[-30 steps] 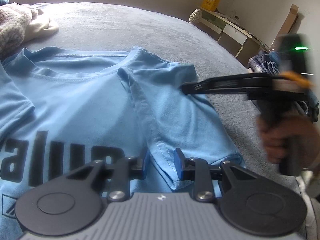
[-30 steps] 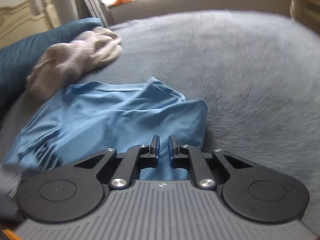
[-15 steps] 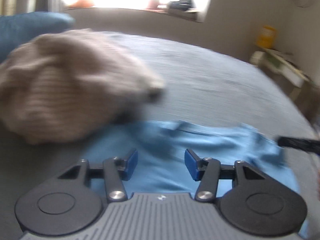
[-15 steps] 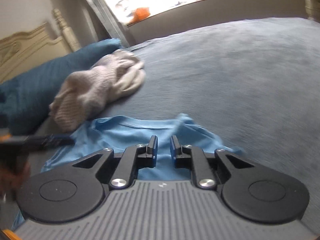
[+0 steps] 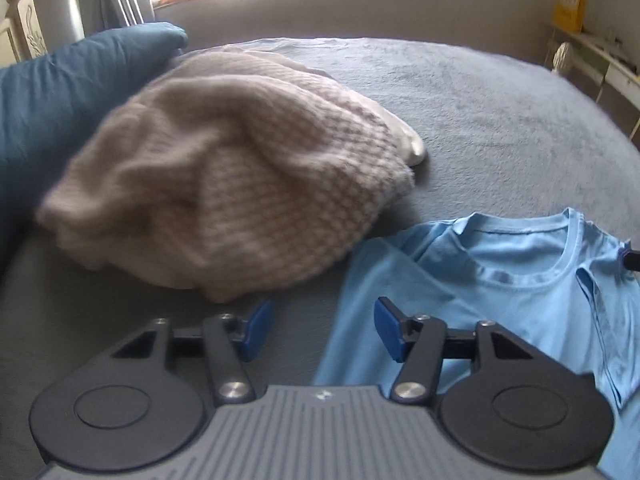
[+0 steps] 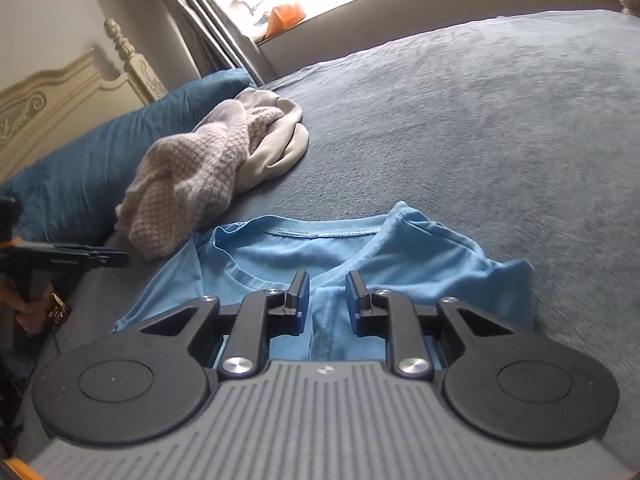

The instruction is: Fold clothes

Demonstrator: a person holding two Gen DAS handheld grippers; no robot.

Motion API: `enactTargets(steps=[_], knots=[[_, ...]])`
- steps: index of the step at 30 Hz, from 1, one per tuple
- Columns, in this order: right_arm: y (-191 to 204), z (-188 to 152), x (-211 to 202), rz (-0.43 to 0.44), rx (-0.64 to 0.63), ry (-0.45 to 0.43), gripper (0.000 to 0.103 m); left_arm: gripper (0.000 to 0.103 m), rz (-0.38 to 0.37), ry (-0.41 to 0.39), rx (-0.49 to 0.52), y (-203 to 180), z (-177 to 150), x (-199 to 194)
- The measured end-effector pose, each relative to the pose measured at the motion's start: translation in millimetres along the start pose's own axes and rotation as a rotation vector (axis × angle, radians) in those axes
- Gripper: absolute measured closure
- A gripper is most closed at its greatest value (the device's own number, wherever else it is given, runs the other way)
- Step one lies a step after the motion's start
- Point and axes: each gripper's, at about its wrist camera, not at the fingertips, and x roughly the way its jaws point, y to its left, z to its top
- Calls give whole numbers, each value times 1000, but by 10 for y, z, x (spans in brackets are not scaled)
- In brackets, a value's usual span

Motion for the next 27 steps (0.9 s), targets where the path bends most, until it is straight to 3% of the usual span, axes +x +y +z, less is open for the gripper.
enactTargets(steps=[2,7,13,16,19,25,27], knots=[[21,-34,-135,0,22,-24,83,39,19,26,19,84,23,-201],[156,-126,-561,-21,28,-81,82,30,3,3,13,265,-321,-628],[416,-217,-1377,-149,-101,-89,79,30,-100,2,-49,399,-989,-562],[510,-358,-1629,-159,-116,-34,79,31,-95,7,25,409,-1220,-579],[720,-560,-1566,-131,-176,71,79,31,-59,9,103,466,-1408,-689],[1087,-984,-1071,15,-169,266,79,34,-51,89,88,692,-1902,-858],[1133,-1123,-1008,20,-163,301,79,38,-64,120,74,736,-2092,-897]])
